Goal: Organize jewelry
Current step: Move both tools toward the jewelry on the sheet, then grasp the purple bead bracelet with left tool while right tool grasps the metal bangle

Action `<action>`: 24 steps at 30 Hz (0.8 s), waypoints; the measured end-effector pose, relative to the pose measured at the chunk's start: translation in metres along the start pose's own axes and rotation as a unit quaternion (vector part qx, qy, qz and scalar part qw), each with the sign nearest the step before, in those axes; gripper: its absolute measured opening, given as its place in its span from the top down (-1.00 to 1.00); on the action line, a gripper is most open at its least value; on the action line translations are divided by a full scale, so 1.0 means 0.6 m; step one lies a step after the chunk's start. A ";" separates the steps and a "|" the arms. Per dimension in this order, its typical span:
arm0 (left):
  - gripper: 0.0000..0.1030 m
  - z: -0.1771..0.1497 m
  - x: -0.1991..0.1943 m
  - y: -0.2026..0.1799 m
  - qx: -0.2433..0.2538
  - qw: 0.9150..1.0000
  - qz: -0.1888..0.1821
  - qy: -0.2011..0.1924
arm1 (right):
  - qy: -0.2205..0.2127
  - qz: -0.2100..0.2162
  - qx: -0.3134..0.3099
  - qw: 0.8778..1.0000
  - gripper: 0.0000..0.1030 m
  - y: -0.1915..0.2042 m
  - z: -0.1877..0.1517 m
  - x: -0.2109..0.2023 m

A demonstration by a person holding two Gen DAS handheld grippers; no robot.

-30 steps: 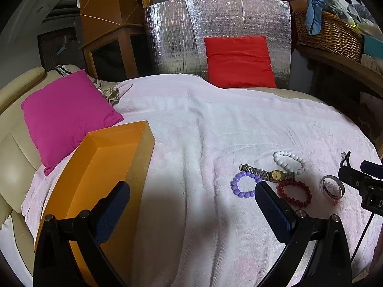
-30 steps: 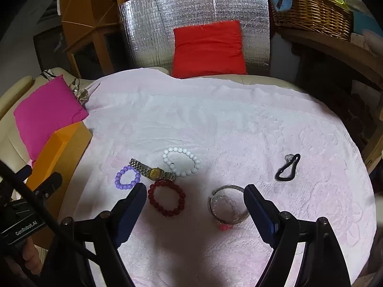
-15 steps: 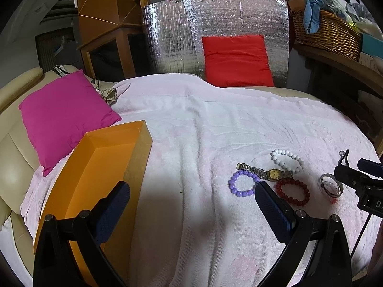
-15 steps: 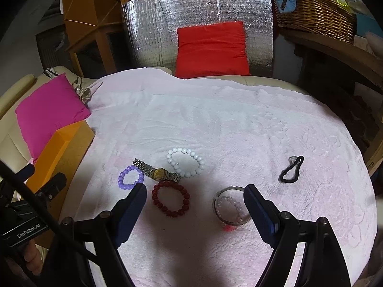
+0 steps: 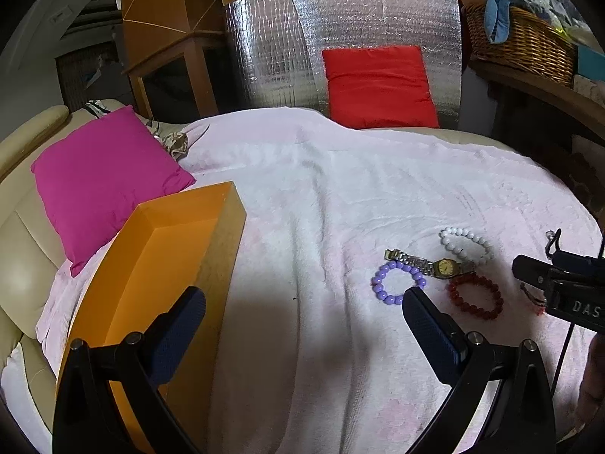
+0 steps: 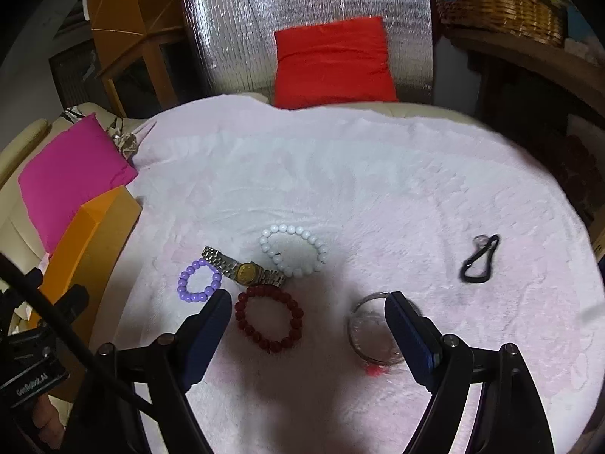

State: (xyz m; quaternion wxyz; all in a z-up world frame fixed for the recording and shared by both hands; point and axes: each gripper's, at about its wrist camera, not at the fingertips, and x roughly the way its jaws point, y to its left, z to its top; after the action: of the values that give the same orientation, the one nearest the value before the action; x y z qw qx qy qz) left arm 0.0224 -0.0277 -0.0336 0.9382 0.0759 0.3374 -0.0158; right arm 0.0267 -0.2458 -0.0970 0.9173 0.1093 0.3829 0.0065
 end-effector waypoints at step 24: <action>-1.00 -0.010 0.101 -0.011 0.023 0.995 -0.040 0.089 | 0.061 -0.056 -0.077 0.994 0.45 0.004 -0.011 0.104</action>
State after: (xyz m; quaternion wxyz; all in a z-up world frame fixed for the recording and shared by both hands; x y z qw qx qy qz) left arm 0.0647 -0.0322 -0.0776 0.9011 0.0850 0.4218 -0.0542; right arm 0.0664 -0.2362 -0.1448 0.8968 0.0163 0.4421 -0.0093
